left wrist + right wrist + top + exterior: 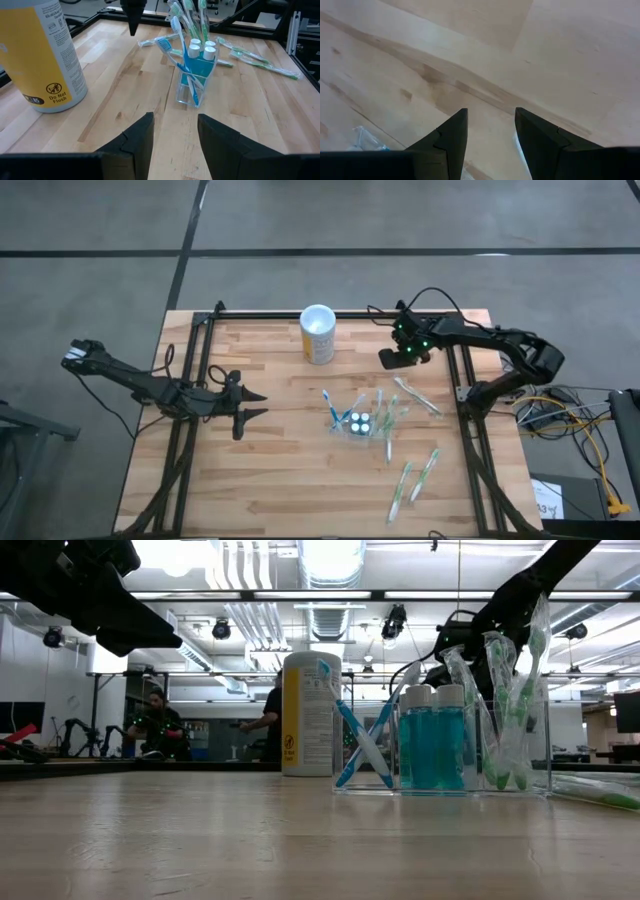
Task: Pick & Place toothbrushing station
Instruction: Put the green toothbrush into the right section of the transparent organizer
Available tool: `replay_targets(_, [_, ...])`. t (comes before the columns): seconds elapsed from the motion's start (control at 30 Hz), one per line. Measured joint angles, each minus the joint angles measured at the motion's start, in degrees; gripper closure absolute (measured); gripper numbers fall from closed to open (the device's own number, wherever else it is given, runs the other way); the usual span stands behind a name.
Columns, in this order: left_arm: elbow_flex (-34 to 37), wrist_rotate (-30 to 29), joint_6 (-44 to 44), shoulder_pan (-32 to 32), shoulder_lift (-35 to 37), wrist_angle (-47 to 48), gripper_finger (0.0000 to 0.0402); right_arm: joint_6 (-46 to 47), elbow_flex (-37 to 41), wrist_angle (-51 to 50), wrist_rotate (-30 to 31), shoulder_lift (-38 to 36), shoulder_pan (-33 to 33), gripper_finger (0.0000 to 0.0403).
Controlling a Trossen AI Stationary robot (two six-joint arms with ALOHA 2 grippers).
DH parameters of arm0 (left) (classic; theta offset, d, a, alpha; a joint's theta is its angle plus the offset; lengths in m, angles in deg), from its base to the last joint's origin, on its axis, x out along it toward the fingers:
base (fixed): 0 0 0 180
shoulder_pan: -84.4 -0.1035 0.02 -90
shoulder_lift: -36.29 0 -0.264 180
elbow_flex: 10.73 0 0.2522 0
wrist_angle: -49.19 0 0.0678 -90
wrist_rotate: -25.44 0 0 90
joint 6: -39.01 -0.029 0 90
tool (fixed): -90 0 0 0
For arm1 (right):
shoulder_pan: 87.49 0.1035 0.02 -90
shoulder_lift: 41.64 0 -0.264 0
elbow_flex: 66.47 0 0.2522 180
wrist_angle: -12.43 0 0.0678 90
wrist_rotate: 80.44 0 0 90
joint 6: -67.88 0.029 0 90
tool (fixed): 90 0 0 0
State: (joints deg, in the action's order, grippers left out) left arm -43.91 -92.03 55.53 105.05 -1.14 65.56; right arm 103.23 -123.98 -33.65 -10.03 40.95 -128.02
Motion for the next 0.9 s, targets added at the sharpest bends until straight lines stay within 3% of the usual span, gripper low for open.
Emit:
replay_targets(0.73, [0.0, 0.0, 0.0, 0.0, 0.0, 0.0, 0.0244, 0.0, -0.1, -0.1, 1.5, 5.6, 0.0, 0.0239])
replay_targets(0.9, [0.0, 0.0, 0.0, 0.0, 0.0, 0.0, 0.0244, -8.7, -0.1, -4.2, 1.2, 4.4, 0.0, 0.0243])
